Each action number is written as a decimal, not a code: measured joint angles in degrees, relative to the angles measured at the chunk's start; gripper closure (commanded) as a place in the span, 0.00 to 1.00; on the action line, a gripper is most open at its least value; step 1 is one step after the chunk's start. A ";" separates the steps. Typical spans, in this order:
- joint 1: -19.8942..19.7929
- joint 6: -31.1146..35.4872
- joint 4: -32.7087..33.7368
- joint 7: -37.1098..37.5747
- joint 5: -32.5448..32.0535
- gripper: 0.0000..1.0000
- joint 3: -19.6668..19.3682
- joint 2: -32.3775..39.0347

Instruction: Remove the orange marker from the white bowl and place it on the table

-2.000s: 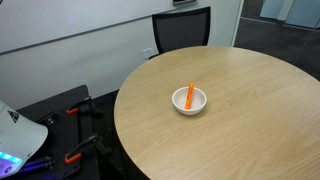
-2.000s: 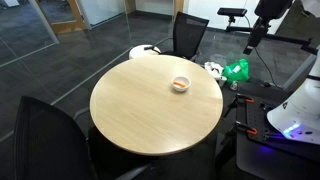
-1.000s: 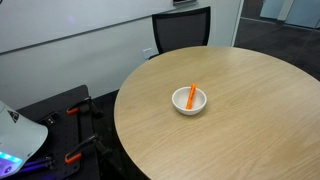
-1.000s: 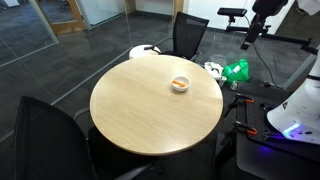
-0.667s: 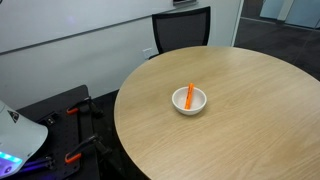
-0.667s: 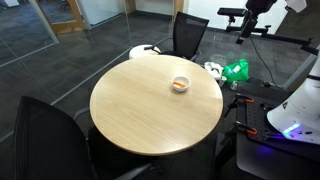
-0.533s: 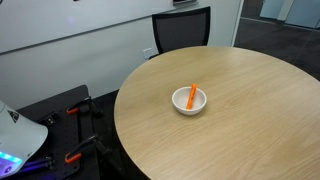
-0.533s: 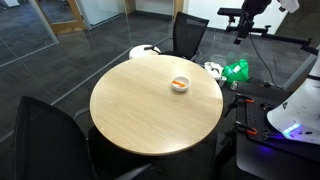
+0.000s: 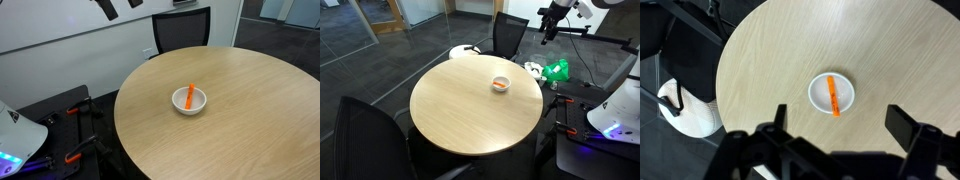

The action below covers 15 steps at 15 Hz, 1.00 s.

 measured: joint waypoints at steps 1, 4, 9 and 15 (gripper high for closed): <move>-0.12 1.60 -0.24 -0.29 -0.06 0.00 -0.41 0.88; -0.30 2.50 -0.28 -0.77 -0.08 0.00 -0.57 2.04; -0.35 2.94 -0.34 -0.80 0.44 0.00 -0.48 2.18; 0.16 21.67 -3.18 -6.73 3.62 0.00 -3.73 11.07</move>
